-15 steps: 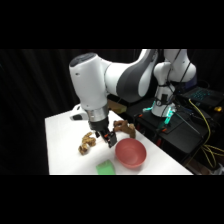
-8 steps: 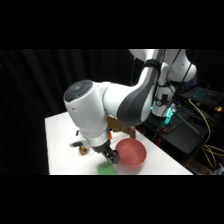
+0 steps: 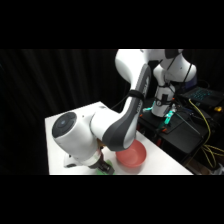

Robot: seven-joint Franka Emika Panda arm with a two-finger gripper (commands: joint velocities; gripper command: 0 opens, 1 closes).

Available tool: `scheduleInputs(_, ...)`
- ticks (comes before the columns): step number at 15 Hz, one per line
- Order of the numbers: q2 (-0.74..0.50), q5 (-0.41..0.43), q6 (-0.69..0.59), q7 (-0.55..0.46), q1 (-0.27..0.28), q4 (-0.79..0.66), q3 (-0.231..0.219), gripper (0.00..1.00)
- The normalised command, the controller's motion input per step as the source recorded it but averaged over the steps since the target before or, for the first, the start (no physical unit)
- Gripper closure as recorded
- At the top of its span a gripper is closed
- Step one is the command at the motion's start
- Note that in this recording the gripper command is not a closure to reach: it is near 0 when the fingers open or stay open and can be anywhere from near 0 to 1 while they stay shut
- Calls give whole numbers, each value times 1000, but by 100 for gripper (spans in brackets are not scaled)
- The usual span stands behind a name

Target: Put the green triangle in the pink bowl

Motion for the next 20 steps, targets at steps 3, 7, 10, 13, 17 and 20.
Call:
scheduleInputs(3,168,23,-228,-218,-61,237,70,0)
scheduleInputs(7,62,7,-168,-201,-57,134,66,100)
scheduleInputs(10,-32,-25,-82,-142,-34,27,33,100)
scheduleInputs(13,-199,-33,-44,-92,-30,-135,19,100)
scheduleInputs(17,-504,-29,23,-22,-29,-405,18,100)
scheduleInputs(20,-688,-64,119,70,8,-605,1,100)
